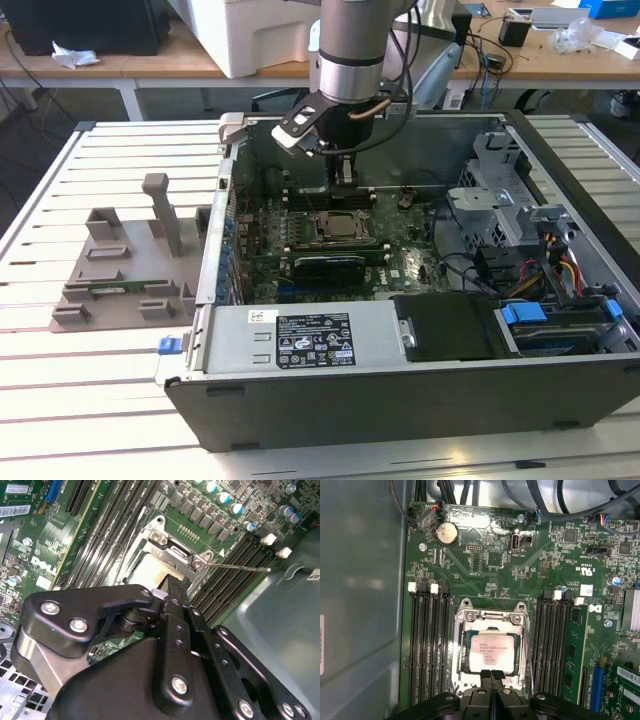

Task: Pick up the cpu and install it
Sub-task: 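Close the cpu cover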

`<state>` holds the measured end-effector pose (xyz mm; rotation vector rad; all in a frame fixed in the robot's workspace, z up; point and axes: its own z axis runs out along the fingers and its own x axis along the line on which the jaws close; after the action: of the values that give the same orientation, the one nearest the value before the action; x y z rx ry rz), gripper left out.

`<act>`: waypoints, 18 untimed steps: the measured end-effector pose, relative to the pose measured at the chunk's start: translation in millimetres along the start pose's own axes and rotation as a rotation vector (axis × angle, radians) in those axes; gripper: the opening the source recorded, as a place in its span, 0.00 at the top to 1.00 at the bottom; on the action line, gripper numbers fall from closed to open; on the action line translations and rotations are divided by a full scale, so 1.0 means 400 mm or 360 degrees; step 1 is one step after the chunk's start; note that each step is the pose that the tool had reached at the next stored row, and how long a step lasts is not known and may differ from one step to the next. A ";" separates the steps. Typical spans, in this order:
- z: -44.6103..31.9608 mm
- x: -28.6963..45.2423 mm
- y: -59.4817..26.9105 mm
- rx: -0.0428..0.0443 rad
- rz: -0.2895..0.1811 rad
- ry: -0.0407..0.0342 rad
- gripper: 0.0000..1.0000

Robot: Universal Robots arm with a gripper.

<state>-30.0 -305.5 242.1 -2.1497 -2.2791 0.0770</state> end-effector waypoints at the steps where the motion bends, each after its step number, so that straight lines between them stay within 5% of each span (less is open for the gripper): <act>1: 0.000 0.000 -0.002 0.0000 0.0000 0.0000 0.89; 18: 0.002 0.003 -0.043 0.0000 0.0000 0.0000 0.89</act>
<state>-47.2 -305.5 241.9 -2.1497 -2.2791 0.0770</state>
